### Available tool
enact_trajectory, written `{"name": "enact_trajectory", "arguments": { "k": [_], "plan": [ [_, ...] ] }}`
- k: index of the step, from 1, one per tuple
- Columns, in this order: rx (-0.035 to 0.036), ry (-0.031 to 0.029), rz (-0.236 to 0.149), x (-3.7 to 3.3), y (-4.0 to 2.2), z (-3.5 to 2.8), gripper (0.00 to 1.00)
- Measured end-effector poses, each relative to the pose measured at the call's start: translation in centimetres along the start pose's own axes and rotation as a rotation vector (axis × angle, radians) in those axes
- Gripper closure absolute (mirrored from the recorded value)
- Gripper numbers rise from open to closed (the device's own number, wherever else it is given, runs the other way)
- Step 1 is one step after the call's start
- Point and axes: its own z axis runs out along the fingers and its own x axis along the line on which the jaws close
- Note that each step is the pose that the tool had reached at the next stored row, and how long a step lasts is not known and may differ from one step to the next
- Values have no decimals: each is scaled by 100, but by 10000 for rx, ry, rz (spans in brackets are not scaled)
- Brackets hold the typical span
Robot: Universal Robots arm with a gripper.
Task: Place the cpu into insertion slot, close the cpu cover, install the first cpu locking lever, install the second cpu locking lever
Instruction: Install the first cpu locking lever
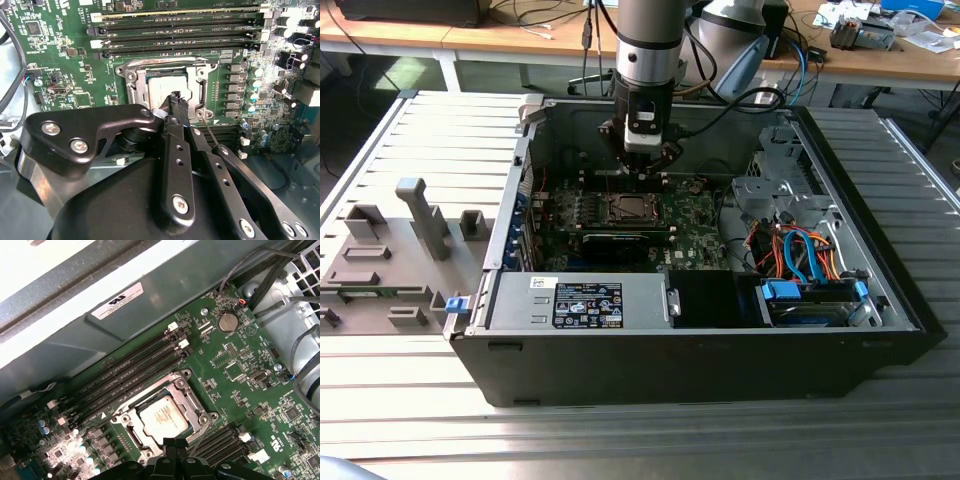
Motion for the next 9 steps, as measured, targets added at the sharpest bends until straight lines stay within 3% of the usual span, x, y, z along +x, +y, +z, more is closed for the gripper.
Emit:
{"name": "enact_trajectory", "arguments": {
  "k": [9],
  "plan": [
    [-2, -5, -145, 0, 0, 0, 89]
  ]
}}
